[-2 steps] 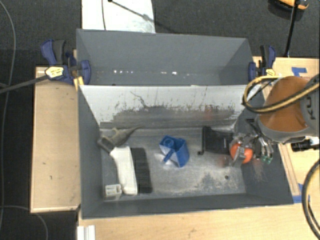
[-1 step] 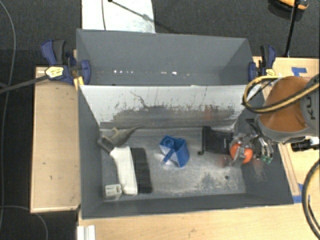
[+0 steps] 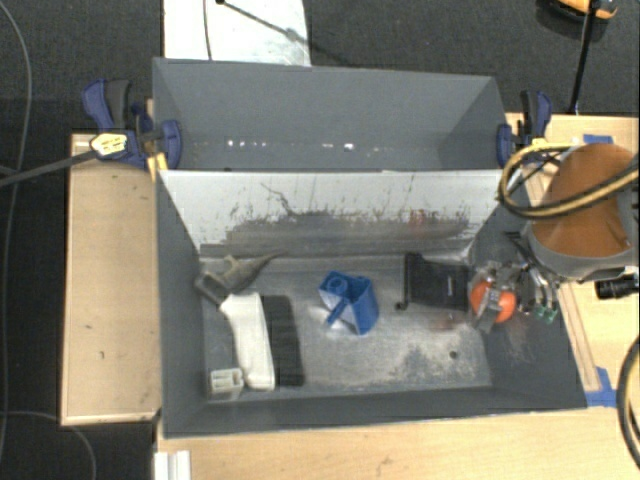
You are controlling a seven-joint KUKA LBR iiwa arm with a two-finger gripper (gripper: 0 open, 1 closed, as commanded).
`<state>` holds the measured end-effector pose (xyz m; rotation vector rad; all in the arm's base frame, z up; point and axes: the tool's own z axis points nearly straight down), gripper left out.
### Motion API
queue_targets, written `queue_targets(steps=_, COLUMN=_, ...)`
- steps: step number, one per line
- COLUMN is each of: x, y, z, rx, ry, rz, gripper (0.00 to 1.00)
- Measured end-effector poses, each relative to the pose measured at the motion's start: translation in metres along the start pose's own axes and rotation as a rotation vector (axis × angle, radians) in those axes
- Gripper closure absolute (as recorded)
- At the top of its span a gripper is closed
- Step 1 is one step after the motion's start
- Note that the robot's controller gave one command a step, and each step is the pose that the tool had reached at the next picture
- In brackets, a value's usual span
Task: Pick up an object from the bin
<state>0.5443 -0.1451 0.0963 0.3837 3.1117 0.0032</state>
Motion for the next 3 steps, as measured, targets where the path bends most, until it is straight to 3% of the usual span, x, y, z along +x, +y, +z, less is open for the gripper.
queue_targets(steps=1, x=-0.003, y=0.008, z=-0.097, rx=0.0, ry=-0.001, rz=-0.011, gripper=1.0)
queue_targets(steps=2, x=-0.003, y=0.008, z=-0.097, rx=0.0, ry=-0.001, rz=-0.011, gripper=1.0)
queue_targets(steps=3, x=0.005, y=0.001, z=-0.147, rx=-0.001, ry=0.003, rz=-0.004, gripper=1.0)
